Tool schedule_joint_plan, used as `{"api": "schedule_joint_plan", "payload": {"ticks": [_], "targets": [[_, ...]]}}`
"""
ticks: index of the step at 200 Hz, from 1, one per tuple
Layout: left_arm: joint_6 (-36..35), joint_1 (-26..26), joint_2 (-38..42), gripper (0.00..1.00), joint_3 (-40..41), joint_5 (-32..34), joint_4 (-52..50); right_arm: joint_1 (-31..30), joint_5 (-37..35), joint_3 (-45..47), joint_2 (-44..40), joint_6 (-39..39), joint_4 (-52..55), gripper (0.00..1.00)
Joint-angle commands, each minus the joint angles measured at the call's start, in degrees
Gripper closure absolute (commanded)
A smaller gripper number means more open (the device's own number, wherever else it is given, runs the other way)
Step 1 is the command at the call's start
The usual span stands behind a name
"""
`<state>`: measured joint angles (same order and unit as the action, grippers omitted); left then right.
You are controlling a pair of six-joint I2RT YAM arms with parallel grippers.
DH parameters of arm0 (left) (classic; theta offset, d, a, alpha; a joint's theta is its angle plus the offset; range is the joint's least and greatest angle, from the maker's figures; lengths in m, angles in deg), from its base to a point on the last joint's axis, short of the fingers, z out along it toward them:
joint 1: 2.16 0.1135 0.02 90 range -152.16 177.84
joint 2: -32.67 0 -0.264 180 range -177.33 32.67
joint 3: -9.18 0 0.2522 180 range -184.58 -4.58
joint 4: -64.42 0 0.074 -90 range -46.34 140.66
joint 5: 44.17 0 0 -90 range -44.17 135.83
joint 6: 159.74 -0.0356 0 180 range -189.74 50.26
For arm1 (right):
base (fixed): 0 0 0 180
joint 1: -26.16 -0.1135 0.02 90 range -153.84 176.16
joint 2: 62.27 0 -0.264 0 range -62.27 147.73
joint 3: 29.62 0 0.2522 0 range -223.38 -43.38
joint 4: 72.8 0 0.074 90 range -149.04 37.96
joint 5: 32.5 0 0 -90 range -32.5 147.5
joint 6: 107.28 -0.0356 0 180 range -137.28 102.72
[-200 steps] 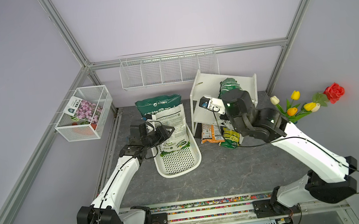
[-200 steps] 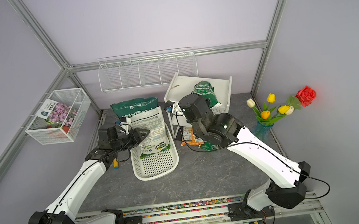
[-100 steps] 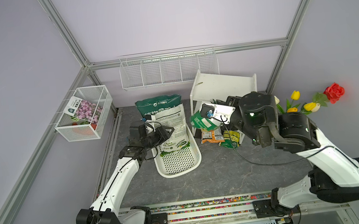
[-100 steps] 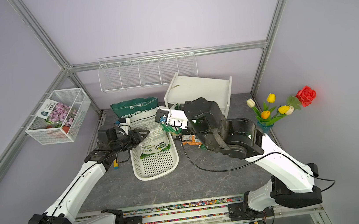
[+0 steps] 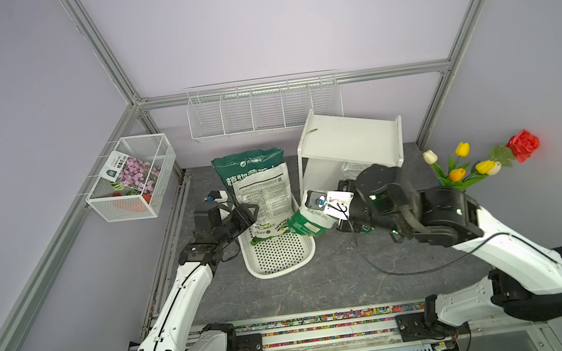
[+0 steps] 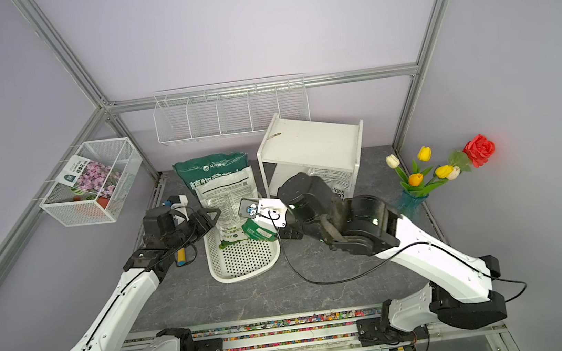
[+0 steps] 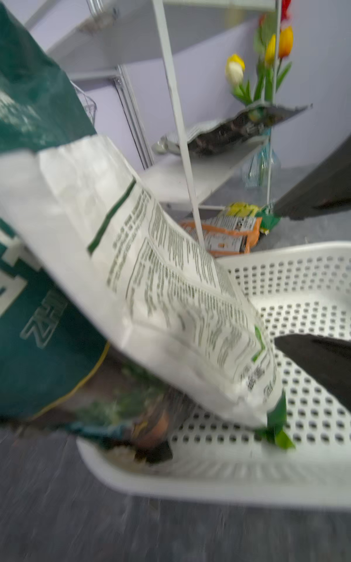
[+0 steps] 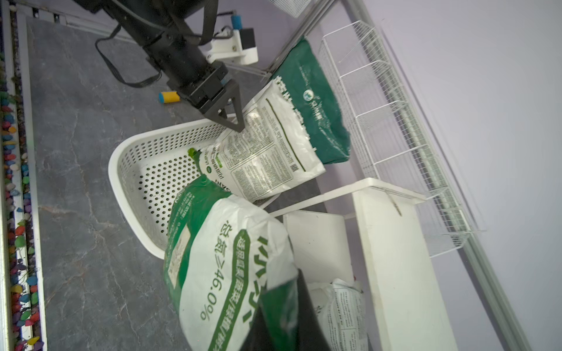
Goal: Take down the fertilizer bag from the shelf
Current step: Place the fertilizer bag in the storage box.
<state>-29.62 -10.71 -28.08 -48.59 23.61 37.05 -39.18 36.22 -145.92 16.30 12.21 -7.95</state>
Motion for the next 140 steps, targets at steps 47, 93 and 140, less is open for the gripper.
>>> {"api": "schedule_joint_plan", "payload": {"ticks": [47,93,140], "targets": [[-4.0,8.5,1.6,0.22,4.5,-0.5,-2.9,0.0,1.9,-0.4,9.7,-1.6,-14.4,1.0],[-9.4,8.5,5.0,0.22,1.2,3.8,-7.8,0.0,3.5,-7.5,20.3,0.7,-12.1,1.0],[-8.7,8.6,9.8,0.21,0.1,7.4,-9.4,0.0,7.4,-17.3,31.8,1.5,-7.6,1.0]]}}
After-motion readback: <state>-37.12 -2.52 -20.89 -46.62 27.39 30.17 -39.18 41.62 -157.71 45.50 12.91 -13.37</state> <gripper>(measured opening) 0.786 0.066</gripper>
